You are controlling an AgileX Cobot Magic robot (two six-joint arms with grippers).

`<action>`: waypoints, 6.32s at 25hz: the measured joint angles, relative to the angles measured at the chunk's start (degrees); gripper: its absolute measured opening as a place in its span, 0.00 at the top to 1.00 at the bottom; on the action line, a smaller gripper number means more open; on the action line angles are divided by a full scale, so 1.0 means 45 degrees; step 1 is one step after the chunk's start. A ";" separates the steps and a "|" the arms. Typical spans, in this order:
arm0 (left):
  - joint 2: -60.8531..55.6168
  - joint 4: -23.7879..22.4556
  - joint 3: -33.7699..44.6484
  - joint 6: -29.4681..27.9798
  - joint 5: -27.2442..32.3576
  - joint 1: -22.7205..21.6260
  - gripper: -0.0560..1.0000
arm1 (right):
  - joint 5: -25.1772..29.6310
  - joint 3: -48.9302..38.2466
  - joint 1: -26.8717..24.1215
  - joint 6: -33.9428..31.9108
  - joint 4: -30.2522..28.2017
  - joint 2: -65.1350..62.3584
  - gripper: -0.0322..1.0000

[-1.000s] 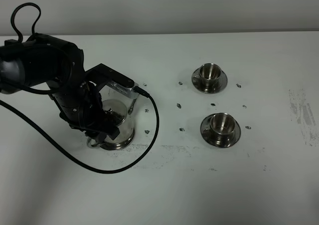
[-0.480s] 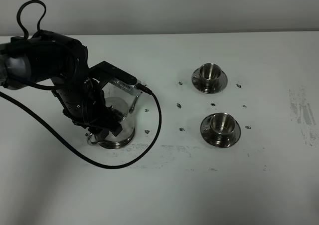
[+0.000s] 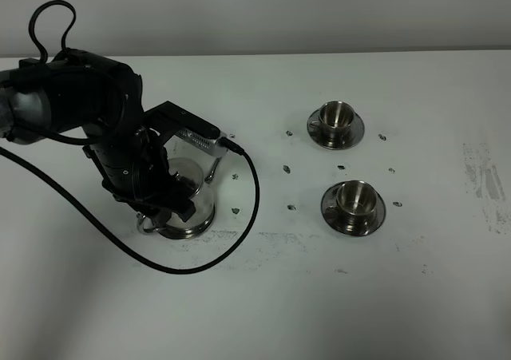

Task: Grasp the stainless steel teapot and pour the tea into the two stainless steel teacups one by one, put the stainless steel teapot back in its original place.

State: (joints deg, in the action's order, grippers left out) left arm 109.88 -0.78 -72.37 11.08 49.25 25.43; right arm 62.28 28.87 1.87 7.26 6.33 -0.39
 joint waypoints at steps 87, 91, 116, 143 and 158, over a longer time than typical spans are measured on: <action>-0.0870 -0.0316 -0.1210 -0.0215 0.0992 0.0528 0.76 | 0.0000 0.0000 0.0000 -0.0010 0.0000 0.0000 0.39; -0.0870 -0.0343 -0.2260 0.1373 0.1978 0.0528 0.76 | 0.0000 0.0000 0.0000 -0.0010 0.0000 0.0000 0.39; 0.1968 -0.0295 -0.8651 1.0943 0.4167 -0.0199 0.76 | 0.0000 0.0000 0.0000 -0.0010 0.0000 0.0000 0.39; 0.6913 0.0174 -1.4430 1.4703 0.3247 -0.0199 0.76 | 0.0000 0.0000 0.0000 -0.0020 0.0000 0.0000 0.39; 0.7918 -0.0384 -1.5096 1.5398 0.1403 0.0531 0.76 | 0.0000 0.0000 0.0000 -0.0008 0.0000 0.0000 0.39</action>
State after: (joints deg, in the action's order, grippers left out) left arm 145.52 -2.51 -140.30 80.37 55.56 27.82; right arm 62.28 28.87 1.87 7.22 6.33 -0.39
